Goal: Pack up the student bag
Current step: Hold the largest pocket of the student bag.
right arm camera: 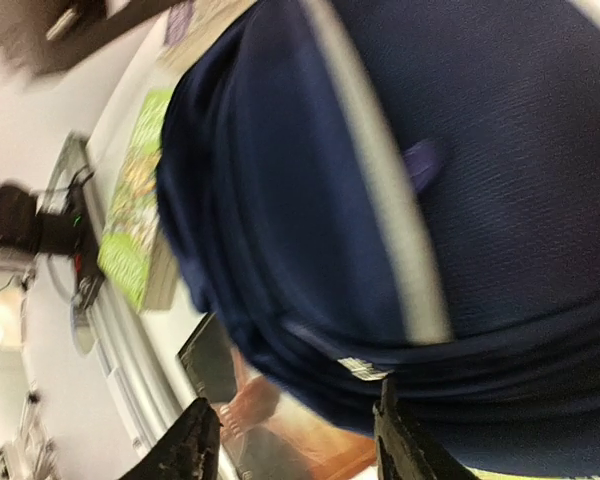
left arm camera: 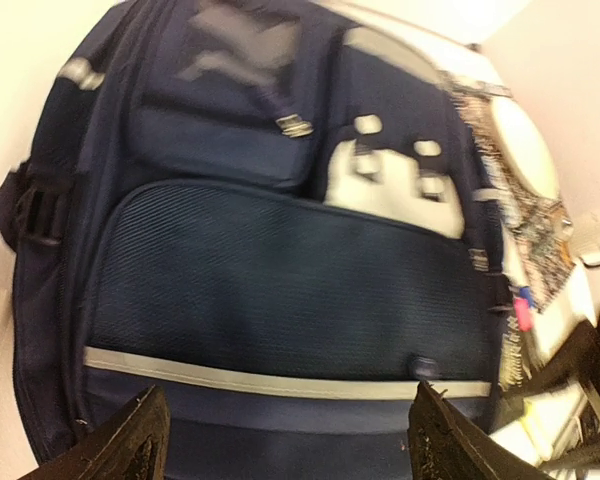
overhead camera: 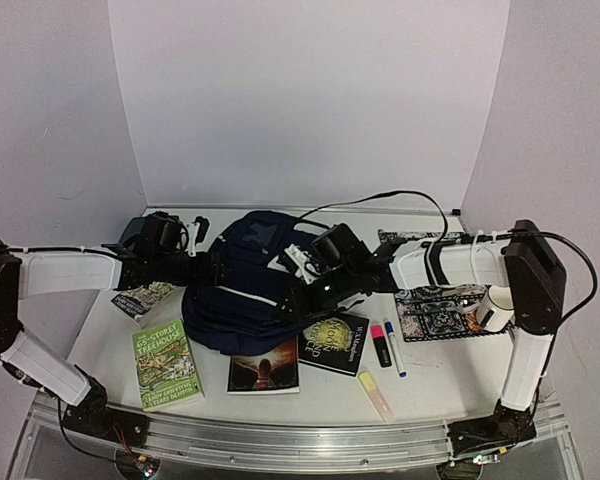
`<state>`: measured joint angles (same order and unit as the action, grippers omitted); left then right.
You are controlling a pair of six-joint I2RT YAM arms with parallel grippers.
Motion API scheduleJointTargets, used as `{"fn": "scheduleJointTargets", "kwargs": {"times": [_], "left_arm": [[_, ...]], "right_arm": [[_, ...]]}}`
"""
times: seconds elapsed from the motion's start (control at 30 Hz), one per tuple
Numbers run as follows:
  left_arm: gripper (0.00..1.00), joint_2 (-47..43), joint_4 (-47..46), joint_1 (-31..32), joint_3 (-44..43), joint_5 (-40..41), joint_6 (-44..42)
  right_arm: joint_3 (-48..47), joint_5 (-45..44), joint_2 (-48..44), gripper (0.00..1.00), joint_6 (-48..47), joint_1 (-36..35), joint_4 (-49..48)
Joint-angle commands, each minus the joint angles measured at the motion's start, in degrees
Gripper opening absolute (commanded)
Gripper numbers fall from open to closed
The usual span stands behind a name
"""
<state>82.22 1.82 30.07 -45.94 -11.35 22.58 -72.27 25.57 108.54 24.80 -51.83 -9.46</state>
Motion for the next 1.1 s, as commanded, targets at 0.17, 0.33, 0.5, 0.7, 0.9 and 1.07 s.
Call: {"fn": "scheduleJointTargets", "kwargs": {"times": [0.17,0.33,0.5,0.7,0.9,1.07], "left_arm": [[0.81,-8.8,2.5,9.2,2.3,0.0,-2.5],[0.78,-6.9,2.4,14.3,2.4,0.2,-3.8],[0.73,-3.4,1.3,17.3,2.1,-0.9,-4.6],[0.66,0.0,-0.3,17.8,1.8,-5.5,-5.5],[0.61,3.2,-0.8,18.0,1.4,-6.2,-6.5],[0.55,5.8,-1.1,18.1,-0.5,-5.2,-7.6]], "right_arm": [[-1.7,-13.6,-0.4,0.65,8.8,1.7,1.5],[-2.3,-13.8,2.5,0.65,15.1,2.7,-2.6],[-3.6,-13.8,5.4,0.63,19.7,3.8,-5.1],[-4.1,-11.5,7.0,0.54,22.0,4.6,-8.7],[-3.9,-9.5,7.5,0.34,23.1,4.8,-11.2],[-3.6,-7.6,7.7,0.16,24.7,4.8,-13.4]]}}
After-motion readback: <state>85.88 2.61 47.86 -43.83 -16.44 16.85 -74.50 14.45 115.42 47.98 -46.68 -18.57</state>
